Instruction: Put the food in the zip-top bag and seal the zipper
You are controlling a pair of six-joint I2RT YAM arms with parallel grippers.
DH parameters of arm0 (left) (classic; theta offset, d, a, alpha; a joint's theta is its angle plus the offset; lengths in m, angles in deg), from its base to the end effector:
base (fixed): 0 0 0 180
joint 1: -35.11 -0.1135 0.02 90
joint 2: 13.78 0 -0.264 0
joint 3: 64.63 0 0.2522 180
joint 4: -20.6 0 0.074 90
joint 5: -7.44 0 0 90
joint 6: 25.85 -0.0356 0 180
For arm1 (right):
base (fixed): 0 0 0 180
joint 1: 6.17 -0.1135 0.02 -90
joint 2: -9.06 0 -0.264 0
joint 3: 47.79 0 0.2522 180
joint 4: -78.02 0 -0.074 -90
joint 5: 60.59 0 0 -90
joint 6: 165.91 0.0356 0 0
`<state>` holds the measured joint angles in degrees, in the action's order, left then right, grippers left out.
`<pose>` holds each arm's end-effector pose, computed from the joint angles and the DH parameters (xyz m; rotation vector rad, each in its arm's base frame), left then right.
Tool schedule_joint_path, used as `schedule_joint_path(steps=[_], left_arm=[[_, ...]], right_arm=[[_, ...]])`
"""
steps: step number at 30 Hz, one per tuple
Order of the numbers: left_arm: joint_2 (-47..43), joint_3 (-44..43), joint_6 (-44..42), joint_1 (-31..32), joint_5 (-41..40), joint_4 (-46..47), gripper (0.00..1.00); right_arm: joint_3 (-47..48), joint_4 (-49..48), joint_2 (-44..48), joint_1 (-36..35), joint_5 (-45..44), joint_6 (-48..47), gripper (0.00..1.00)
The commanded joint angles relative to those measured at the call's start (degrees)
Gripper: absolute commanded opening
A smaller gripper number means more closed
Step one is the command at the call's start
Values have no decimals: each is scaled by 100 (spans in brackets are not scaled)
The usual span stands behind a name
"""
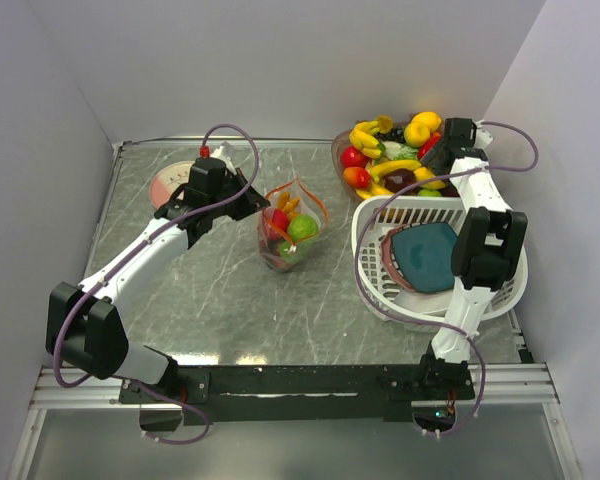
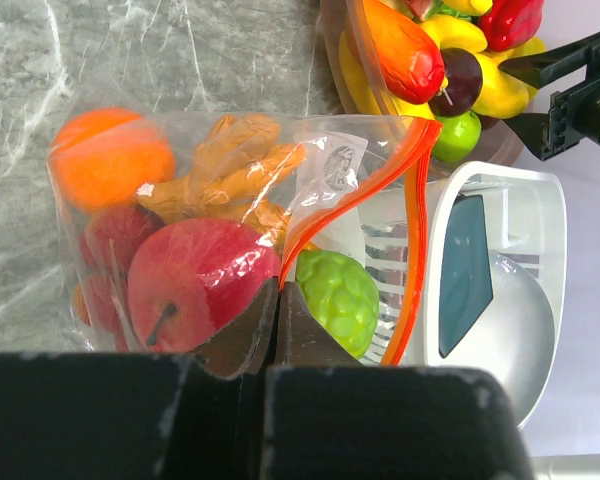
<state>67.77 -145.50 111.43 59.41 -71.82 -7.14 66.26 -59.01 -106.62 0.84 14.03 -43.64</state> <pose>0.2973 -0.1415 0.3198 -0.3172 2.1786 -0.9336 0.4590 -0.0660 0.2682 0.9003 2.1342 -0.0932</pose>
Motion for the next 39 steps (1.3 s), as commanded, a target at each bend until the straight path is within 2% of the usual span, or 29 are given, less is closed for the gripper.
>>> schedule_joint_path(steps=[1,4,5,8,11,22,32,39], left_arm=[[-88,-21,-44,-30,95,246,1],[-105,-12,-44,-30,86,246,1],[-96,-4,-35,-30,95,246,1],[-105,-4,-27,-30,86,255,1],[-96,-4,-18,-30,95,273,1],[-70,5,0,-30,121,290,1],[-61,14,9,-30,130,308,1],[-26,5,26,-30,147,317,1]], right_arm=[[157,-170,-25,20,-88,-72,82],[192,-135,45,29,-88,-89,67],[184,-126,71,20,-88,-89,60],[79,-161,273,-15,-106,-98,46],[-71,-232,554,-68,-176,-124,39],[-159,-206,1126,-322,-685,-248,30],[-80,-118,1460,-595,-1283,-380,28],[-115,-135,1697,-648,-1345,-397,27]])
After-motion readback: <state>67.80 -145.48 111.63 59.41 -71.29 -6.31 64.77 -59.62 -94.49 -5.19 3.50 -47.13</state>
